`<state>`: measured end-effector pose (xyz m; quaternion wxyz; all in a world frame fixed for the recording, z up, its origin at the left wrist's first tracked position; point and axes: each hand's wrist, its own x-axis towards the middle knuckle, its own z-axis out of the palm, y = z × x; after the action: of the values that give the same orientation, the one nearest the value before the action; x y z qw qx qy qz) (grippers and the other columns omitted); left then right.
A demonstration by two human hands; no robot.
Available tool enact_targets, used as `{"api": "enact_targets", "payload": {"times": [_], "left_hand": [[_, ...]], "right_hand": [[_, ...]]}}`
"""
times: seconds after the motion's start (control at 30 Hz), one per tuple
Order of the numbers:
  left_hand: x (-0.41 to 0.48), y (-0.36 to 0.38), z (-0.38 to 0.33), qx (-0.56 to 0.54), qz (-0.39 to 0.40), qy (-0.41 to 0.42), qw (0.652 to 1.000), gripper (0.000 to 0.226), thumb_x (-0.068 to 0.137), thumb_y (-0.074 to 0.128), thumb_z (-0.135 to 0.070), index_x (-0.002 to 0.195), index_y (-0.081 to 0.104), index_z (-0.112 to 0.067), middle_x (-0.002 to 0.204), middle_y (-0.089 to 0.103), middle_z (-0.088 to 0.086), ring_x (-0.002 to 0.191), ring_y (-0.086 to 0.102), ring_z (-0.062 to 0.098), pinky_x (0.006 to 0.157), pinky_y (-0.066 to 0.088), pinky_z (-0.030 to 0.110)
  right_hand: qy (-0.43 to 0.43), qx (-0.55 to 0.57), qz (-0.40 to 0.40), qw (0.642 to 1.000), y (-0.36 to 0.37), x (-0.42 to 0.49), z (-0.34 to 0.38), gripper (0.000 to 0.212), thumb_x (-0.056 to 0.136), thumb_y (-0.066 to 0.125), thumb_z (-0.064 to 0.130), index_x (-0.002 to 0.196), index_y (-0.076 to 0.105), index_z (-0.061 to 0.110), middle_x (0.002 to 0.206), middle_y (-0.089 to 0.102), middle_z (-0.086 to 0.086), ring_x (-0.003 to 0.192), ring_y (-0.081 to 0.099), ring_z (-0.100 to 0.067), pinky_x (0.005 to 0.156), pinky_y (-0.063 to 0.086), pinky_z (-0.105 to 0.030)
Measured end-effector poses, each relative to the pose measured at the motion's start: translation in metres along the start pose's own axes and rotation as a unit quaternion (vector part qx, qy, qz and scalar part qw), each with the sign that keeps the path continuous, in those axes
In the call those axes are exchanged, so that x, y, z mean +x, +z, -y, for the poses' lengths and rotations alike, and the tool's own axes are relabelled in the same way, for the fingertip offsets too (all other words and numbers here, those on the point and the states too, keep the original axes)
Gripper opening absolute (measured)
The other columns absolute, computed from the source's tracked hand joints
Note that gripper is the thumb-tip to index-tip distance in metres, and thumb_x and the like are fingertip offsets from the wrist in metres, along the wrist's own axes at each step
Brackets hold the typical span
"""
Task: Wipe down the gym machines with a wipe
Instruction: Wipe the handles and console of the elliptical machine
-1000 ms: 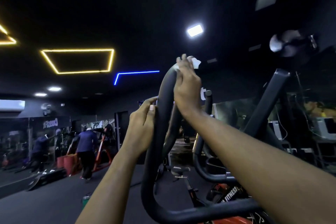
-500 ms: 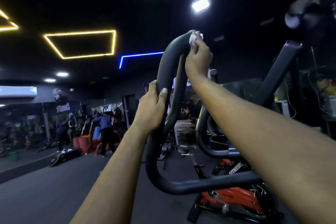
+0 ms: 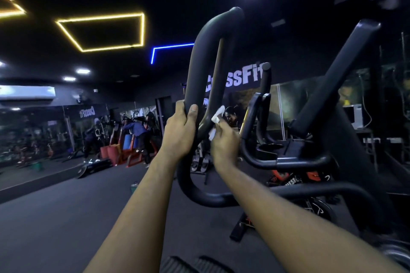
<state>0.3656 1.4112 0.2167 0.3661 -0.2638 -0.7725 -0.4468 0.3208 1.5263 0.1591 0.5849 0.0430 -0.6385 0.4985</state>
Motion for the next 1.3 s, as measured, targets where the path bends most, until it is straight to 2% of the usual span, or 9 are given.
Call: {"api": "enact_targets", "payload": {"times": [0.13, 0.27, 0.37, 0.57, 0.7, 0.83, 0.97, 1.17, 1.3], "left_hand": [[-0.002, 0.0, 0.004, -0.001, -0.007, 0.011, 1.0, 0.023, 0.107, 0.04, -0.039, 0.115, 0.049, -0.02, 0.082, 0.062, -0.006, 0.074, 0.059, 0.007, 0.063, 0.042, 0.026], [-0.003, 0.0, 0.009, 0.02, -0.015, 0.019, 1.0, 0.015, 0.107, 0.043, -0.036, 0.113, 0.048, -0.024, 0.08, 0.06, -0.011, 0.07, 0.057, -0.011, 0.058, 0.038, 0.007], [-0.007, -0.002, 0.014, 0.024, -0.02, 0.021, 0.999, 0.021, 0.107, 0.045, -0.038, 0.114, 0.052, -0.02, 0.079, 0.061, -0.011, 0.07, 0.057, -0.01, 0.059, 0.038, 0.006], [-0.026, 0.005, 0.036, 0.033, -0.052, 0.029, 0.998, 0.026, 0.105, 0.046, -0.043, 0.115, 0.056, -0.021, 0.077, 0.062, -0.011, 0.073, 0.061, 0.003, 0.062, 0.042, 0.025], [-0.051, 0.021, 0.061, 0.045, -0.086, 0.032, 0.995, 0.035, 0.105, 0.045, -0.041, 0.131, 0.051, -0.019, 0.099, 0.065, -0.006, 0.091, 0.063, 0.018, 0.068, 0.042, 0.03], [-0.083, 0.042, 0.07, 0.093, -0.134, 0.051, 0.985, 0.057, 0.103, 0.052, -0.017, 0.156, 0.03, -0.011, 0.142, 0.043, 0.01, 0.125, 0.047, 0.024, 0.094, 0.046, 0.033], [-0.115, 0.059, 0.074, 0.165, -0.182, 0.144, 0.959, 0.047, 0.091, 0.051, 0.009, 0.136, 0.054, -0.003, 0.137, 0.047, 0.018, 0.122, 0.049, 0.035, 0.1, 0.045, 0.044], [-0.137, 0.098, 0.07, 0.157, 0.053, 0.106, 0.98, 0.042, 0.079, 0.056, 0.008, 0.117, 0.062, -0.008, 0.117, 0.059, 0.006, 0.11, 0.053, 0.027, 0.093, 0.044, 0.037], [-0.146, 0.128, 0.071, 0.188, 0.169, 0.084, 0.964, 0.028, 0.095, 0.051, -0.007, 0.121, 0.061, -0.01, 0.12, 0.063, 0.007, 0.112, 0.052, 0.027, 0.099, 0.037, 0.037]], "right_hand": [[0.041, 0.021, -0.027, 0.999, 0.0, 0.002, 0.005, 0.026, 0.099, 0.05, 0.007, 0.112, 0.072, 0.007, 0.08, 0.071, -0.017, 0.07, 0.059, -0.029, 0.072, 0.051, -0.043], [0.059, 0.014, -0.036, 0.998, 0.003, 0.026, 0.023, 0.028, 0.102, 0.05, 0.01, 0.12, 0.071, 0.011, 0.088, 0.072, -0.009, 0.082, 0.064, -0.025, 0.07, 0.039, -0.022], [0.075, -0.004, -0.027, 0.997, 0.007, 0.006, 0.013, 0.025, 0.098, 0.051, 0.006, 0.106, 0.075, 0.009, 0.085, 0.072, -0.017, 0.076, 0.062, -0.031, 0.069, 0.042, -0.034], [0.034, -0.007, 0.141, 0.989, 0.004, -0.078, -0.013, 0.025, 0.094, 0.045, 0.024, 0.075, 0.062, 0.024, 0.066, 0.063, -0.01, 0.062, 0.049, -0.015, 0.062, 0.047, -0.039], [-0.002, -0.106, 0.108, 0.988, -0.016, -0.09, -0.027, 0.039, 0.086, 0.048, -0.006, 0.108, 0.075, 0.011, 0.107, 0.074, -0.004, 0.105, 0.065, -0.021, 0.094, 0.053, -0.037], [-0.081, -0.164, 0.288, 0.94, -0.032, -0.129, -0.042, 0.033, 0.092, 0.039, 0.009, 0.106, 0.069, 0.014, 0.1, 0.067, -0.003, 0.095, 0.062, -0.024, 0.081, 0.052, -0.043], [-0.178, -0.273, 0.242, 0.914, -0.078, -0.154, -0.072, 0.053, 0.079, 0.04, 0.004, 0.121, 0.071, 0.011, 0.117, 0.071, -0.004, 0.112, 0.064, -0.024, 0.094, 0.054, -0.036], [-0.045, -0.429, 0.159, 0.888, -0.141, -0.13, -0.116, 0.069, 0.075, 0.066, -0.007, 0.142, 0.054, 0.005, 0.147, 0.054, -0.014, 0.139, 0.047, -0.03, 0.12, 0.019, -0.034], [-0.147, -0.446, 0.247, 0.848, -0.158, -0.129, -0.113, 0.066, 0.085, 0.057, 0.012, 0.149, 0.046, 0.006, 0.153, 0.047, -0.013, 0.145, 0.04, -0.027, 0.123, 0.015, -0.037]]}}
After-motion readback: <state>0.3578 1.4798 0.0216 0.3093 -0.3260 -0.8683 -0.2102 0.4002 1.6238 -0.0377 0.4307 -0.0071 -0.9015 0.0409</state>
